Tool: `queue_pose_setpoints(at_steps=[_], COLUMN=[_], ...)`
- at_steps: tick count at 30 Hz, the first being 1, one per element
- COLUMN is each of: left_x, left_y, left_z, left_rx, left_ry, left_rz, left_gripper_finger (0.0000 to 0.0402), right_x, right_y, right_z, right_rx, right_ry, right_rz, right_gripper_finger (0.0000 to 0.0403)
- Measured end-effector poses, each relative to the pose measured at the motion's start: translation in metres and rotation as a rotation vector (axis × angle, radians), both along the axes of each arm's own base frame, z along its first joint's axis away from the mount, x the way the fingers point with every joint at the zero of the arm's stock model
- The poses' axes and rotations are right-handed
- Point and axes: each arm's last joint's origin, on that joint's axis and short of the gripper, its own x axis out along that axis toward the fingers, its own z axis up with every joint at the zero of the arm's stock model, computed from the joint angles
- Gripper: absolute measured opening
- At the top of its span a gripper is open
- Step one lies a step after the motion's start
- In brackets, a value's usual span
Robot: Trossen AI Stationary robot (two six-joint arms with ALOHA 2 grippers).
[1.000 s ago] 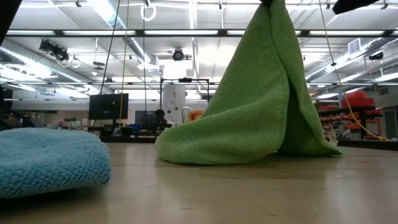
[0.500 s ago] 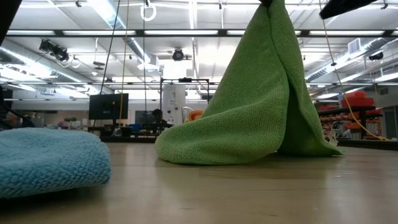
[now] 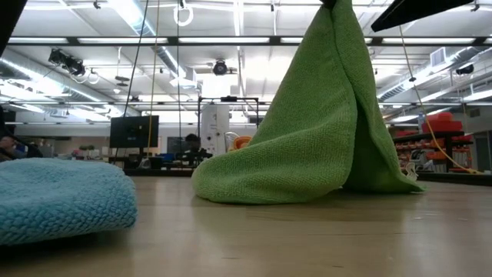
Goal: Fold microfiber towels
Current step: Fold the green microfiber cloth
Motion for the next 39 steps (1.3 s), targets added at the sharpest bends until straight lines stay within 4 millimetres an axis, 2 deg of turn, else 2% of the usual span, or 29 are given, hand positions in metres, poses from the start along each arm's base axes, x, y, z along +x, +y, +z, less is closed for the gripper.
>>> queue_pose_setpoints(at_steps=[6,10,13,18,22,26,30,34,39], left_x=[0.0,0.0,0.0,0.0,0.0,0.0,0.0,0.0,0.0], left_y=[0.0,0.0,0.0,0.0,0.0,0.0,0.0,0.0,0.0], left_z=[0.0,0.0,0.0,0.0,0.0,0.0,0.0,0.0,0.0], left_rx=[-0.008,-0.009,-0.009,-0.009,-0.009,-0.009,-0.011,-0.02,-0.021], left_ry=[0.003,0.003,0.003,0.003,0.003,0.003,0.004,0.008,0.008], left_rz=[-0.006,-0.007,-0.007,-0.007,-0.007,-0.007,-0.009,-0.017,-0.017], left_gripper_finger=[0.0021,0.003,0.002,0.001,0.0026,0.003,0.0013,0.0009,0.003], right_x=[0.0,-0.001,-0.002,-0.009,-0.014,-0.014,-0.011,-0.007,-0.003], right_y=[0.003,0.007,0.015,0.033,0.043,0.042,0.036,0.024,0.007], right_z=[-0.002,-0.004,-0.003,0.002,0.005,0.004,0.004,0.001,-0.002], right_rx=[0.095,0.209,0.279,0.291,0.267,0.238,0.209,0.165,0.068], right_ry=[0.044,0.117,0.149,0.139,0.11,0.1,0.087,0.081,0.044], right_rz=[0.044,0.132,0.217,0.402,0.483,0.455,0.393,0.267,0.072], right_gripper_finger=[0.0197,0.0197,0.0197,0.0197,0.0197,0.0197,0.0197,0.0197,0.0197])
